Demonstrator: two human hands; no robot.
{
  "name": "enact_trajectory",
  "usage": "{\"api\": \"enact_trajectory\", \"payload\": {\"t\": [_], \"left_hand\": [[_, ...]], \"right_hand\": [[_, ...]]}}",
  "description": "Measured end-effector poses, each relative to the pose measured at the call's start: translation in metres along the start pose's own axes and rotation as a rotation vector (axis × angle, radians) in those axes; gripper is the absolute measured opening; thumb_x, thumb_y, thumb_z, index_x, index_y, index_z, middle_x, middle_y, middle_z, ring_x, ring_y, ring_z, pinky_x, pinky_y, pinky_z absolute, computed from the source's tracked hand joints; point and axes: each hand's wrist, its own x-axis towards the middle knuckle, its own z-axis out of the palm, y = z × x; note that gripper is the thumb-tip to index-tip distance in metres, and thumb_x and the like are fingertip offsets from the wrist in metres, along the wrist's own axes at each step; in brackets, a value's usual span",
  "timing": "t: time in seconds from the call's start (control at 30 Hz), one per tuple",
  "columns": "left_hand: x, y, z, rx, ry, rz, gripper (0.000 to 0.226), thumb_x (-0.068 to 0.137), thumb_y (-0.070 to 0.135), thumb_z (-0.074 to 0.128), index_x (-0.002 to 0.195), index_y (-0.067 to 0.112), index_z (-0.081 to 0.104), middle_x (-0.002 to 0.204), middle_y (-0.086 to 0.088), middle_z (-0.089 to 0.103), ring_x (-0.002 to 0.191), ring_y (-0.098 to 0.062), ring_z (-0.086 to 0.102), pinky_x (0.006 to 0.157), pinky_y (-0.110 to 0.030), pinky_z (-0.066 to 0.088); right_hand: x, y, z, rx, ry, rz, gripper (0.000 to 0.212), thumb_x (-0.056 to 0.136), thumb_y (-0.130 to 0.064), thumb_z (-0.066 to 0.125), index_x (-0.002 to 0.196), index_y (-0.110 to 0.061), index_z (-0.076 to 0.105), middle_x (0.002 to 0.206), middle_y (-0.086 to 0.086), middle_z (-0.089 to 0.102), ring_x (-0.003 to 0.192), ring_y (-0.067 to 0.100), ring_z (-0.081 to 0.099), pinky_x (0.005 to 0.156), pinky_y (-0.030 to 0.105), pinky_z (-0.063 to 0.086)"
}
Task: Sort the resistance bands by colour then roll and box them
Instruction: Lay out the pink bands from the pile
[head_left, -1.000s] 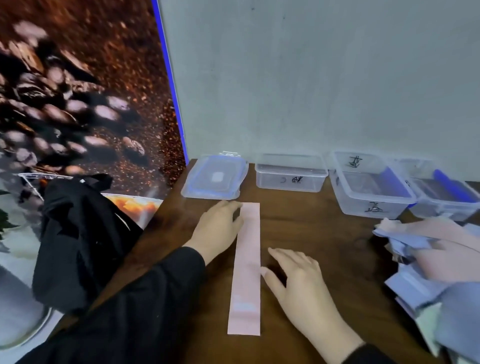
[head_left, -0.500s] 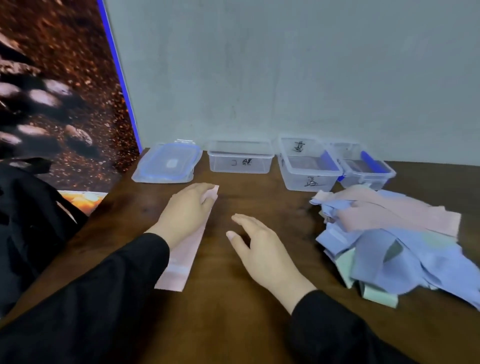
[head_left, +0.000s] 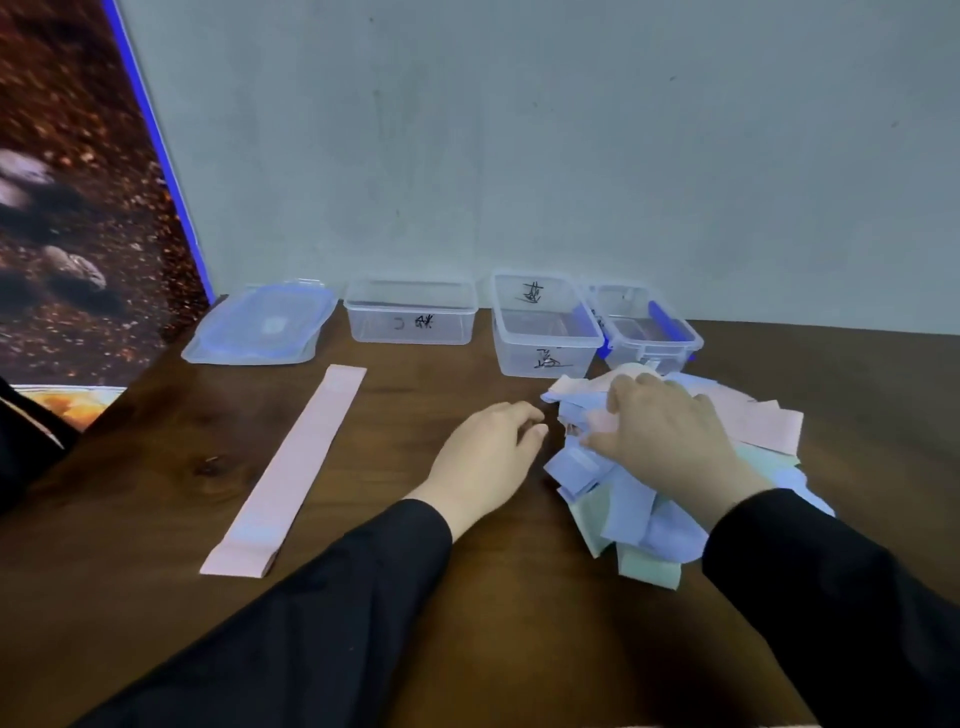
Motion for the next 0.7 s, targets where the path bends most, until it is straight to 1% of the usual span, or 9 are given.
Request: {"api": "enact_trajectory", "payload": {"t": [0.07, 0.17, 0.3, 0.4, 0.47, 0.53, 0.57, 0.63, 0.7], "left_hand": [[0.007, 0.007, 0.002, -0.020, 0.016, 0.035, 0.028, 0.103, 0.034, 0.049, 0.125, 0.025, 0.064, 0.108, 0.005, 0.064, 0.101, -0.014, 0.059, 0.088, -0.038, 0.050], [0.017, 0.016, -0.001, -0.036, 0.040, 0.105, 0.029, 0.103, 0.029, 0.050, 0.128, 0.024, 0.063, 0.116, 0.005, 0.064, 0.105, -0.014, 0.059, 0.090, -0.034, 0.049], [0.027, 0.038, -0.007, -0.024, -0.019, 0.241, 0.046, 0.102, 0.027, 0.052, 0.147, 0.031, 0.045, 0.140, 0.010, 0.052, 0.116, -0.011, 0.054, 0.096, -0.031, 0.045], [0.039, 0.057, -0.014, -0.008, -0.021, 0.339, 0.054, 0.100, 0.023, 0.057, 0.150, 0.032, 0.040, 0.147, 0.012, 0.046, 0.129, -0.010, 0.046, 0.101, -0.031, 0.043], [0.047, 0.071, -0.021, -0.018, 0.023, 0.363, 0.049, 0.097, 0.019, 0.060, 0.144, 0.029, 0.049, 0.135, 0.008, 0.054, 0.121, -0.012, 0.049, 0.094, -0.028, 0.042], [0.054, 0.082, -0.030, -0.021, 0.110, 0.399, 0.037, 0.094, 0.016, 0.064, 0.130, 0.024, 0.060, 0.120, 0.005, 0.057, 0.112, -0.015, 0.051, 0.087, -0.027, 0.041], [0.058, 0.085, -0.035, -0.016, 0.151, 0.419, 0.029, 0.092, 0.016, 0.066, 0.120, 0.022, 0.064, 0.114, 0.005, 0.056, 0.109, -0.016, 0.051, 0.085, -0.028, 0.041], [0.063, 0.089, -0.044, -0.011, 0.189, 0.451, 0.013, 0.090, 0.018, 0.068, 0.103, 0.017, 0.067, 0.106, 0.003, 0.055, 0.101, -0.018, 0.052, 0.083, -0.032, 0.043], [0.065, 0.091, -0.053, -0.037, 0.175, 0.442, 0.005, 0.089, 0.018, 0.068, 0.092, 0.015, 0.065, 0.098, 0.002, 0.056, 0.095, -0.020, 0.054, 0.083, -0.040, 0.046]], "right_hand": [[-0.001, 0.007, 0.008, -0.017, 0.011, 0.019, 0.032, 0.095, -0.051, 0.051, 0.100, -0.021, 0.058, 0.100, 0.000, 0.057, 0.095, 0.024, 0.055, 0.081, 0.039, 0.045], [0.004, 0.017, 0.008, 0.106, 0.045, 0.031, 0.026, 0.100, -0.041, 0.049, 0.085, -0.019, 0.056, 0.091, 0.000, 0.059, 0.083, 0.025, 0.053, 0.076, 0.037, 0.042], [0.001, 0.027, -0.009, 0.620, 0.146, -0.024, 0.024, 0.099, -0.033, 0.057, 0.080, -0.020, 0.062, 0.071, -0.004, 0.063, 0.067, 0.021, 0.056, 0.066, 0.035, 0.044], [-0.002, 0.027, -0.033, 0.779, 0.183, -0.082, 0.016, 0.098, -0.020, 0.056, 0.087, -0.021, 0.066, 0.076, -0.006, 0.067, 0.067, 0.010, 0.057, 0.059, 0.016, 0.041], [-0.002, 0.029, -0.046, 0.852, 0.184, -0.076, 0.017, 0.099, -0.018, 0.054, 0.088, -0.022, 0.066, 0.070, -0.013, 0.066, 0.063, 0.002, 0.055, 0.055, 0.011, 0.038], [-0.001, 0.032, -0.054, 0.962, 0.161, -0.074, 0.019, 0.101, -0.021, 0.053, 0.089, -0.022, 0.067, 0.071, -0.013, 0.067, 0.060, 0.000, 0.053, 0.058, 0.015, 0.041], [-0.002, 0.032, -0.057, 1.012, 0.161, -0.075, 0.020, 0.102, -0.023, 0.053, 0.088, -0.023, 0.067, 0.075, -0.011, 0.069, 0.065, 0.000, 0.056, 0.061, 0.016, 0.043], [-0.006, 0.031, -0.063, 1.107, 0.191, -0.097, 0.022, 0.104, -0.027, 0.052, 0.090, -0.023, 0.069, 0.082, -0.018, 0.071, 0.076, -0.004, 0.061, 0.068, 0.012, 0.042], [-0.009, 0.029, -0.064, 1.185, 0.191, -0.170, 0.020, 0.106, -0.031, 0.051, 0.101, -0.027, 0.070, 0.101, -0.022, 0.073, 0.097, -0.005, 0.065, 0.082, 0.012, 0.045]]}}
